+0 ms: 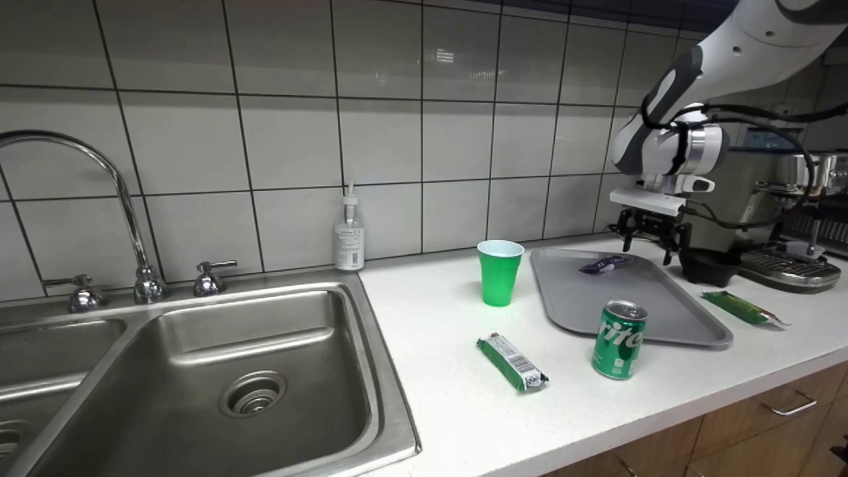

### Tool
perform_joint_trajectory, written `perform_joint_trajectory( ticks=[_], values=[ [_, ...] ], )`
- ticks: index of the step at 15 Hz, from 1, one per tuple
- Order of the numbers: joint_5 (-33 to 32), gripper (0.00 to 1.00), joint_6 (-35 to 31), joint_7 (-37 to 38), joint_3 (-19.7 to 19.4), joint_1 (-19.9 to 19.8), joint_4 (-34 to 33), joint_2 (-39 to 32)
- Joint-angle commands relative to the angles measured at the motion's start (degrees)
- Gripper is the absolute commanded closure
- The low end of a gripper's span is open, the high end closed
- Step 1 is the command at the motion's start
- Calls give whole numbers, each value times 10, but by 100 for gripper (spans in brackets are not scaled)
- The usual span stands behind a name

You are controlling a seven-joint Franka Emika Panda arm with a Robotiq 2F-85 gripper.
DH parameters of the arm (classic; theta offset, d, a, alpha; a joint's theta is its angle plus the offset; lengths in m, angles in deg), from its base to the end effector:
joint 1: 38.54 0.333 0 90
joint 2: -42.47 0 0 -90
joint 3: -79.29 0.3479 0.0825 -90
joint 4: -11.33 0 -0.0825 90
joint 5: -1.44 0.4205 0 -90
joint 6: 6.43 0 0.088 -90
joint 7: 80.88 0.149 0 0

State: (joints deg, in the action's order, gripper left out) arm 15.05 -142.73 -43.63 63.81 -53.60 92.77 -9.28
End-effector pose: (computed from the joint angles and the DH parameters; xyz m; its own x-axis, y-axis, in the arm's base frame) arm 0.7010 -0.3613 0.1296 0.3222 -0.9421 0.0930 -0.9449 -0.3260 -0.0291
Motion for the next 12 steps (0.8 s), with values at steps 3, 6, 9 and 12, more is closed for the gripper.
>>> perform_joint_trajectory(
  ticks=[3, 6, 9, 12],
  values=[
    [4, 0, 40, 27, 10, -2, -68, -37],
    [4, 0, 47, 31, 16, -1, -88, -49],
    [3, 0, 57, 35, 23, -1, -109, -63],
    [0, 0, 67, 41, 25, 1, -134, -82]
  ],
)
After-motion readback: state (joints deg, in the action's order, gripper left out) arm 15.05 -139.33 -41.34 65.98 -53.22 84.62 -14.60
